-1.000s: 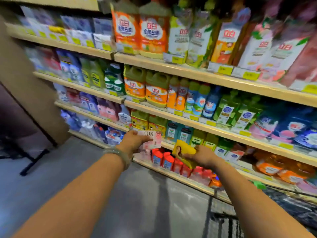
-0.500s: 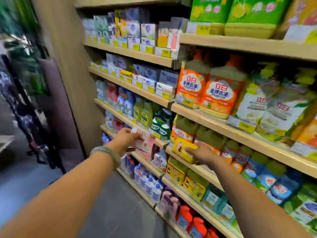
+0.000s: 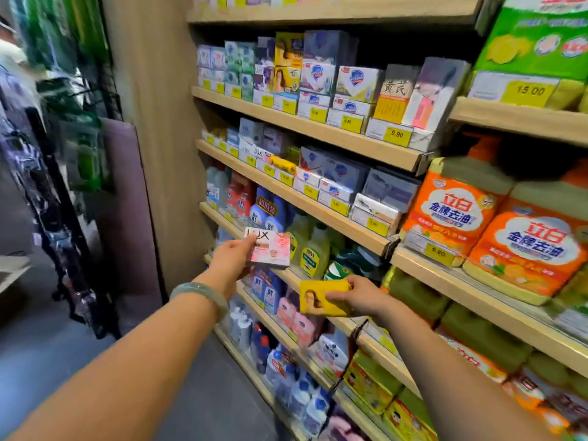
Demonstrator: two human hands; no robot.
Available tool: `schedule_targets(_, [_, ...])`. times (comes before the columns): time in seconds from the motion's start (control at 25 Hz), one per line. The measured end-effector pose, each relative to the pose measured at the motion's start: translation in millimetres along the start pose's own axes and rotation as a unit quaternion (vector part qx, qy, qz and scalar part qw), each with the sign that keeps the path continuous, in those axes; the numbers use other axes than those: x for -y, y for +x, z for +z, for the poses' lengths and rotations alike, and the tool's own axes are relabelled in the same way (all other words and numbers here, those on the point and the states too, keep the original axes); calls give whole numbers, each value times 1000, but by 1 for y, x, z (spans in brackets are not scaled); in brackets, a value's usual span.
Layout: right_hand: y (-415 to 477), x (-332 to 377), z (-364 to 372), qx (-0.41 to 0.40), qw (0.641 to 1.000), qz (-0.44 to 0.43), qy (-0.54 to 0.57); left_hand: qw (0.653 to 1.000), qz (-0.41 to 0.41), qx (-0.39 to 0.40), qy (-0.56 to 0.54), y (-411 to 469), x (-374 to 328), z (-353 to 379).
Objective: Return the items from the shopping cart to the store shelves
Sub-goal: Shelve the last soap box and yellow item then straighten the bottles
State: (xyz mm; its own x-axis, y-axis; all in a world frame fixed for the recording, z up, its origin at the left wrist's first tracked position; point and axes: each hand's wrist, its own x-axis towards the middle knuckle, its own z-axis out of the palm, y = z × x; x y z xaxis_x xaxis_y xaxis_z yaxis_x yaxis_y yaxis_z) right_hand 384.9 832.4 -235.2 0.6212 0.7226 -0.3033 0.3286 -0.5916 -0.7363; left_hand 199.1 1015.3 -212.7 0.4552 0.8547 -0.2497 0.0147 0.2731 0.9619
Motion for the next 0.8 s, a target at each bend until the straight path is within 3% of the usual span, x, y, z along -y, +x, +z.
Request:
schedule_targets(0.16, [38, 36, 24, -42, 999, 12, 24, 1000, 8, 13, 14, 67, -31, -32])
schedule_targets(0.44, [106, 112, 64, -157, 984, 30, 84, 992, 36, 120, 29, 184, -104, -60])
schedule_targets(0.8, [200, 206, 33, -134, 978, -44, 153, 977, 87, 193, 31, 294, -152, -38])
